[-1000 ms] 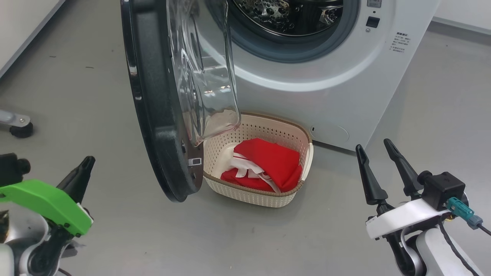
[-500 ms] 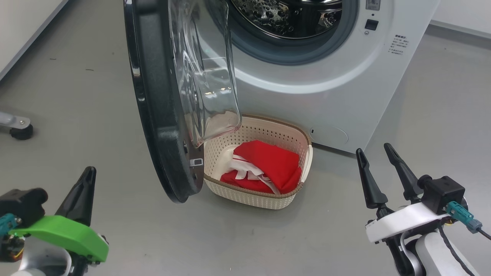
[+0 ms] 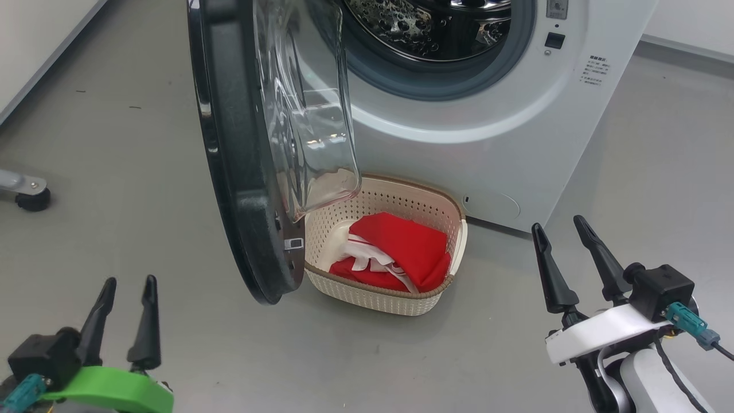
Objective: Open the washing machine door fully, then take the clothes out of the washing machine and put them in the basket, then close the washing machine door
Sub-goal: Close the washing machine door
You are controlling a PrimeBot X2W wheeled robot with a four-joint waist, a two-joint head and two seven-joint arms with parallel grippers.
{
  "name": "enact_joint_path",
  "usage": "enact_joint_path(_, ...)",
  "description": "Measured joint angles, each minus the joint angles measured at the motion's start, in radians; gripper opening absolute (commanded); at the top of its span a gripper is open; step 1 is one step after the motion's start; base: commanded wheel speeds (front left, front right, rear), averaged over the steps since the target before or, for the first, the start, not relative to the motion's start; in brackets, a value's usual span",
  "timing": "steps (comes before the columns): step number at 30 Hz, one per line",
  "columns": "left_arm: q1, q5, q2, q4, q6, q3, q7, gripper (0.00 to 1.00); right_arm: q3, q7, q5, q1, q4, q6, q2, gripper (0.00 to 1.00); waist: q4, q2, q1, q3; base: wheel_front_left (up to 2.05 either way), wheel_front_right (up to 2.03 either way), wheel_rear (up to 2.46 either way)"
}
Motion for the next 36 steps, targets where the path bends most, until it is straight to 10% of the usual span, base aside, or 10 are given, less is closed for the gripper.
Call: enact_joint_path(36, 0.014, 0.091, -0.008, 0.137, 0.000, -0.026, -0.174, 1.00, 0.004, 0.000, -0.009, 0.013, 0.004, 0.001, 0.020, 1.00, -0.003, 0.0000, 0.0000, -0.014, 0.00, 0.00, 0.00)
